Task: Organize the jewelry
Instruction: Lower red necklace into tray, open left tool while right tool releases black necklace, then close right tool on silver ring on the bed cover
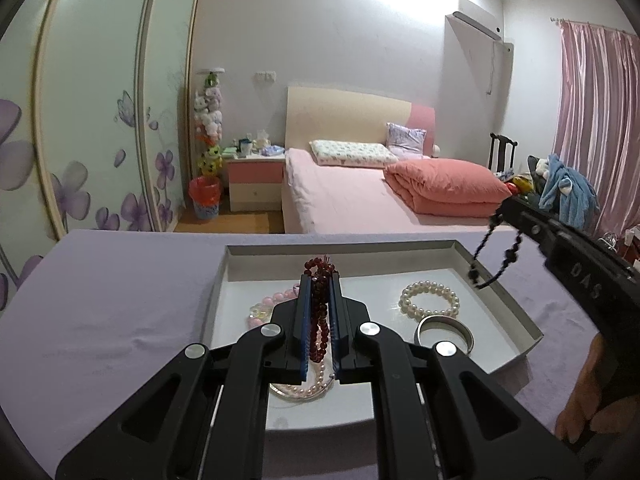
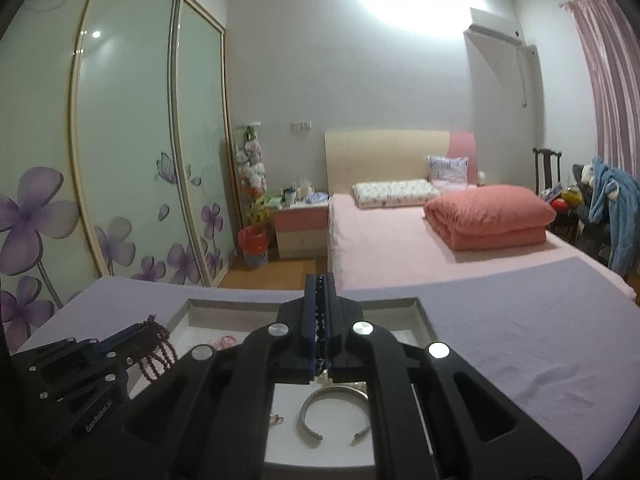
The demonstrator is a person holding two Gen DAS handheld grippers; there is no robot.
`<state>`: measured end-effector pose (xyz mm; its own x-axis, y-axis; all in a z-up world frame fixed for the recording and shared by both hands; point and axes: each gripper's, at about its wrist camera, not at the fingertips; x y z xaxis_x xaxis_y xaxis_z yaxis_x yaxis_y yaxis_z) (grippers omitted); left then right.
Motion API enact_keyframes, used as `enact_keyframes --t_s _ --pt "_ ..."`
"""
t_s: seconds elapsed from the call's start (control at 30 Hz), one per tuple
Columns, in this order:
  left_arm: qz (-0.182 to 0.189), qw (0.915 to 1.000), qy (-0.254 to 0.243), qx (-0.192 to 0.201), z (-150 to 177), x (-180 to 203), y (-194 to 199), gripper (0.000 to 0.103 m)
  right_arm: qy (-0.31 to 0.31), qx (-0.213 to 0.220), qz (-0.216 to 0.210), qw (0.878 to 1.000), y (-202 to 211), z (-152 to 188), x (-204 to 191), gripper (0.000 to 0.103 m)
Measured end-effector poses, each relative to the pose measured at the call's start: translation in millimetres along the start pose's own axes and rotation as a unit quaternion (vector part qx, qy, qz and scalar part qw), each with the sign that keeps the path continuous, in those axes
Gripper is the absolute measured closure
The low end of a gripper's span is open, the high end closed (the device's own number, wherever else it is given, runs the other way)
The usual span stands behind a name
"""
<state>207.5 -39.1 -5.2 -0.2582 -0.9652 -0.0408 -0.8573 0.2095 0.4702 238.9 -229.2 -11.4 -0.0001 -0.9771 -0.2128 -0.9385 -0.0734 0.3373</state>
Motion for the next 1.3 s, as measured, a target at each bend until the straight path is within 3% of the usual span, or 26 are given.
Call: enact_keyframes --t_s 0.2,0.23,0.27,0.33,0.37,0.4,0.87,1.13,1.3 --pt "0.010 0.9996 0.004 -0.024 0.1 -2.4 -18.1 0.093 -0.026 -0.065 -0.004 0.998 -37.8 8.7 6.4 0.095" --pt "0.011 0.9996 0.006 -0.026 0.6 -2.5 -19.1 0.092 -0.028 -0.078 -0.004 0.997 -42.9 10.5 8.2 0.088" --pt "0.012 0.9994 0.009 -0.030 1.2 -4.4 -20.1 0.089 -0.032 -0.085 -0.004 0.996 -45.2 12.3 9.9 0.071" --pt "0.008 0.9993 0.015 -0.033 1.3 -7.6 -19.5 0.074 -0.037 -0.082 0.000 0.996 -44.1 14.8 12.2 0.062" --pt "0.005 0.9993 0.019 -0.031 1.2 -10.1 -17.6 0.063 -0.036 -0.081 0.001 0.996 -43.6 15.5 12.5 0.062" --pt "0.000 0.9994 0.025 -0.026 1.7 -13.9 -14.4 0.061 -0.036 -0.079 0.001 0.996 -41.0 16.8 14.2 0.062" --pt "-0.017 0.9981 0.053 -0.028 10.5 -36.2 21.1 0.061 -0.008 -0.091 -0.010 0.996 4.5 35.5 16.5 0.063" --pt "-0.028 0.9958 0.066 -0.057 36.1 -51.9 42.1 0.061 0.039 -0.207 -0.053 0.976 30.9 90.8 4.0 0.063" --pt "-0.042 0.9931 0.084 -0.070 47.3 -64.8 48.2 0.061 0.067 -0.256 -0.065 0.962 33.1 118.6 -11.8 0.063"
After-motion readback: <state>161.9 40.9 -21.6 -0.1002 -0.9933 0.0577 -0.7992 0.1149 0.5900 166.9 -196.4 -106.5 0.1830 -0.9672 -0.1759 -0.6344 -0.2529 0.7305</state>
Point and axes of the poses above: each gripper's, at about its wrist camera, not at the fingertips, and y roughly against the way its jaws point, x to its right, z to its underside, and after that the axes turned 8 degrees about -y, right-handed
